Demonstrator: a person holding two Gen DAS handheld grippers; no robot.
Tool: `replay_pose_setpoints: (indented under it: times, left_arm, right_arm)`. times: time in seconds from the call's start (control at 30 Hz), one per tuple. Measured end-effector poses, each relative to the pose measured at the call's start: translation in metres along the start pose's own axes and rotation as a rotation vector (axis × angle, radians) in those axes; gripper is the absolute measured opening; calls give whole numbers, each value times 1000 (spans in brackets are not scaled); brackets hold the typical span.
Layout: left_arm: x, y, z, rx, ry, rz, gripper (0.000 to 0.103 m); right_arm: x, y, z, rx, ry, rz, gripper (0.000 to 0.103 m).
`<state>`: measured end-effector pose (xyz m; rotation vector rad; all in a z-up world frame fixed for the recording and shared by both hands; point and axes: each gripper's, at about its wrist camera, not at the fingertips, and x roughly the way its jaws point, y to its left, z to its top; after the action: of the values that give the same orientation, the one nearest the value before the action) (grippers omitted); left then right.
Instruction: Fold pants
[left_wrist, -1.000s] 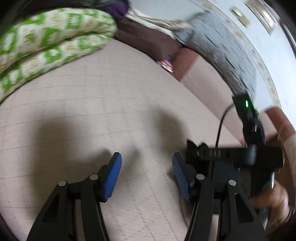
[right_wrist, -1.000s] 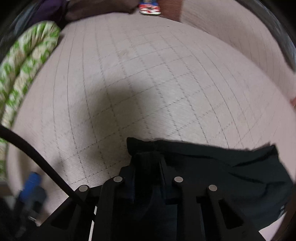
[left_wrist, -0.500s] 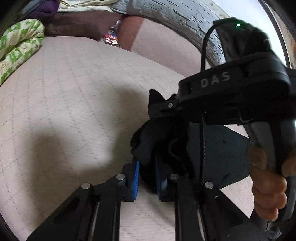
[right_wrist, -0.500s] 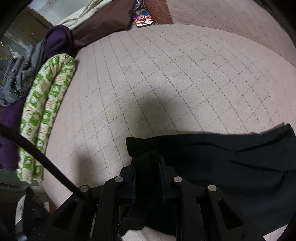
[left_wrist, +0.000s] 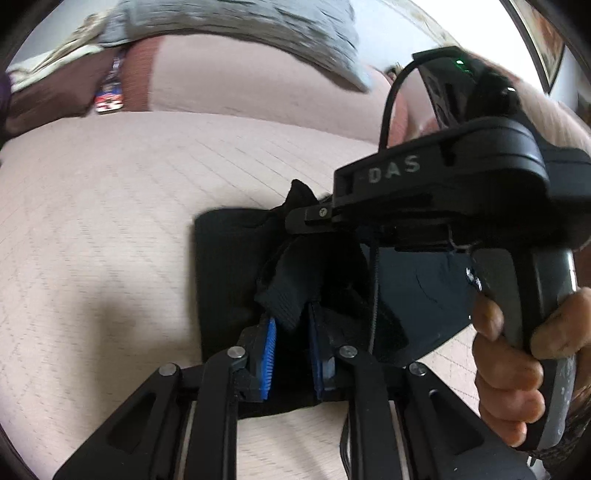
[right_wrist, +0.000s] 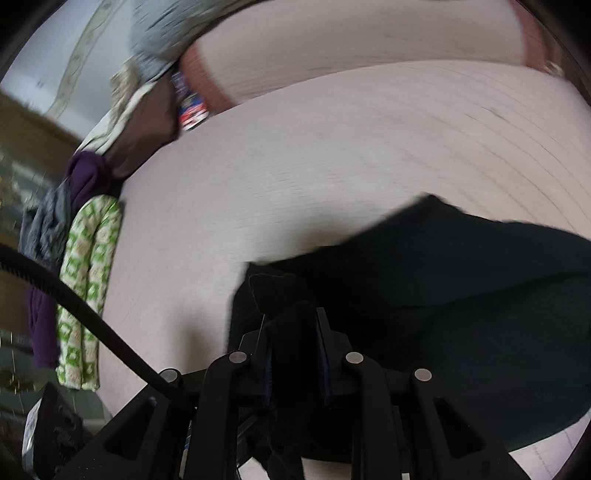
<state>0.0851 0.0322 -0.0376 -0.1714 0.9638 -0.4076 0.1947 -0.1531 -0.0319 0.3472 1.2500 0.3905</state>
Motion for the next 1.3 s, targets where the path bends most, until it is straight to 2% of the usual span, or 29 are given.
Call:
replay_pose_setpoints:
  times: [0.1, 0.2, 0.23, 0.27, 0.33, 0.4, 0.53, 0.57, 0.63, 0.67, 0.73, 0.8, 0.87, 0.9, 0.93, 1.07, 1.13, 1.17, 1.3]
  left_arm:
    - [0, -15, -13, 22, 29, -22, 16]
    - [-17, -16, -31, 38, 39, -38, 26]
    - [-23, -17, -36, 44, 40, -38, 33]
    - [-29, -16, -41, 44, 41, -37, 38]
    - [-40, -11, -47, 33, 41, -35, 39]
    - [-51, -3, -51, 9, 37, -19, 40]
    - [-58, 23, -53, -74, 30, 21, 41]
    - [-58, 29, -53, -98, 30, 30, 41]
    - [-56, 39, -56, -139, 27, 47, 41]
    - [-56, 39, -57, -153, 28, 48, 41]
    - [-54, 43, -60, -193, 39, 42, 41]
    - [-53, 44, -61, -210, 45, 45, 41]
    - [-58, 43, -63, -214, 42, 50, 41]
    - [-60, 43, -63, -211, 38, 54, 41]
    - [-63, 43, -63, -206, 33, 59, 41]
    - [-70, 45, -58, -186, 14, 76, 44]
    - [-67, 44, -51, -176, 15, 80, 46]
    - [-61, 42, -44, -170, 25, 82, 46]
    - [-39, 24, -23, -103, 46, 93, 46]
  right_arm:
    - [3, -29, -1, 43, -6, -18, 20]
    - [9, -45, -3, 56, -2, -29, 21]
    - [11, -49, -4, 57, -3, -22, 22]
    - [10, -51, -4, 57, -11, -24, 25]
    - [4, -55, -4, 79, -41, -28, 33]
    - [-9, -58, -4, 102, -80, -16, 38]
    - [-56, -51, -8, 98, -236, -107, 38]
    - [-66, -47, -10, 89, -262, -106, 38]
    - [-77, -37, -13, 69, -272, -32, 38]
    - [-77, -29, -15, 49, -250, 37, 38]
    - [-66, -18, -17, 22, -185, 137, 38]
    - [-41, -10, -20, 25, -83, 239, 38]
    - [-16, -14, -21, 61, -18, 283, 38]
    - [-7, -20, -23, 90, -3, 276, 38]
    - [-1, -31, -25, 133, -4, 234, 38]
    - [-12, -68, -41, 185, -84, 64, 38]
    - [-23, -85, -42, 192, -112, -45, 45]
    - [-25, -91, -41, 195, -111, -71, 48]
    - [-55, -112, -43, 229, -190, -16, 48]
